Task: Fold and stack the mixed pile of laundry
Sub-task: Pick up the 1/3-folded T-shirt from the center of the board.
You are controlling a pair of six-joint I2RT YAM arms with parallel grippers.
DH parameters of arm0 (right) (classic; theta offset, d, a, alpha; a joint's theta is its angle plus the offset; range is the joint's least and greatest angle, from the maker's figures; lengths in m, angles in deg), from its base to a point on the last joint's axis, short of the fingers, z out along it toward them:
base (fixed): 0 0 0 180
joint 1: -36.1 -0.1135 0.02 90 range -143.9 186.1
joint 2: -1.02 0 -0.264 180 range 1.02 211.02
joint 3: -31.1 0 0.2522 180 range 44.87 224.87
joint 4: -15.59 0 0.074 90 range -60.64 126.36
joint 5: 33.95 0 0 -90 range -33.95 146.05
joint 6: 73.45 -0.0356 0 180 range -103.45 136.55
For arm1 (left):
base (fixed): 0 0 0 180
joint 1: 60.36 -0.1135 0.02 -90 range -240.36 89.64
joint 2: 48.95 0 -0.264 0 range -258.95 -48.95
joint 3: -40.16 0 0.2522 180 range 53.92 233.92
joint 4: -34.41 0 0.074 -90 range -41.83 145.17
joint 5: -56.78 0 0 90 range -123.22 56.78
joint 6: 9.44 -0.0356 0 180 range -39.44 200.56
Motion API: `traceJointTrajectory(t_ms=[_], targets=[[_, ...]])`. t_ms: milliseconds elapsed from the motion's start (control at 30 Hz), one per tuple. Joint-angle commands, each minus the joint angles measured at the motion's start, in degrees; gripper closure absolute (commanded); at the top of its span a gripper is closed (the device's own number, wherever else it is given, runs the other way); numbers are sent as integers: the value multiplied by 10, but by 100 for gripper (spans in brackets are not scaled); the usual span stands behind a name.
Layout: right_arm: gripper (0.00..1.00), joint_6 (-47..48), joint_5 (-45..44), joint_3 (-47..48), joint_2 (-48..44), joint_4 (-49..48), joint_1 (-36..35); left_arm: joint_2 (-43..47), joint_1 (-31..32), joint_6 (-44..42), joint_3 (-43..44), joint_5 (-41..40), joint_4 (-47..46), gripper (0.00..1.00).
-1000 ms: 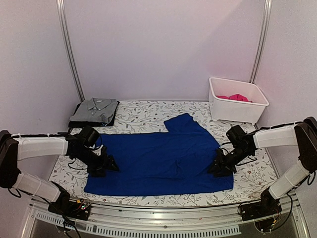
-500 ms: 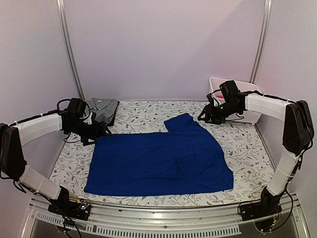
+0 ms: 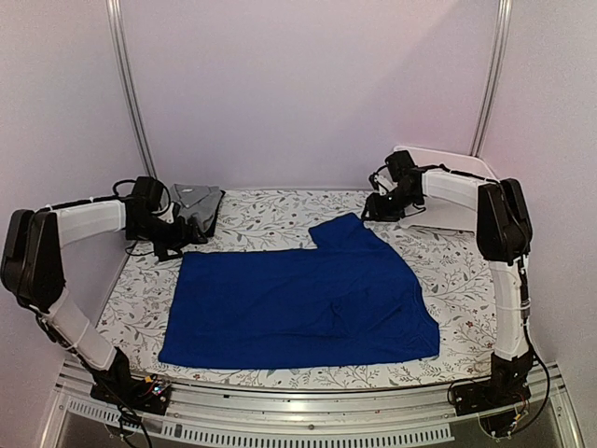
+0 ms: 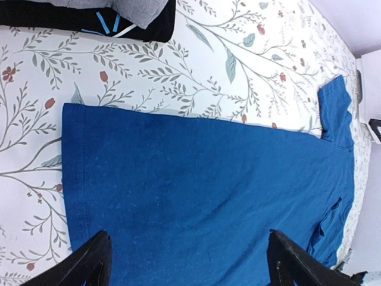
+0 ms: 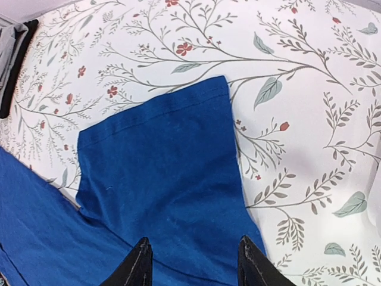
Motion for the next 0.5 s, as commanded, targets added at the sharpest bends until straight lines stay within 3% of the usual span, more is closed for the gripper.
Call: traceJointTrajectory(t_ms=[0, 300, 467], targets=[[53, 42, -52, 37, 46, 27, -5, -16, -7, -7, 13, -2, -19, 11], [55, 55, -85, 95, 111, 34, -6, -59, -11, -24, 30, -27, -15, 13], [63, 57, -79, 103, 136, 39, -8, -77, -17, -27, 38, -32, -16, 13]])
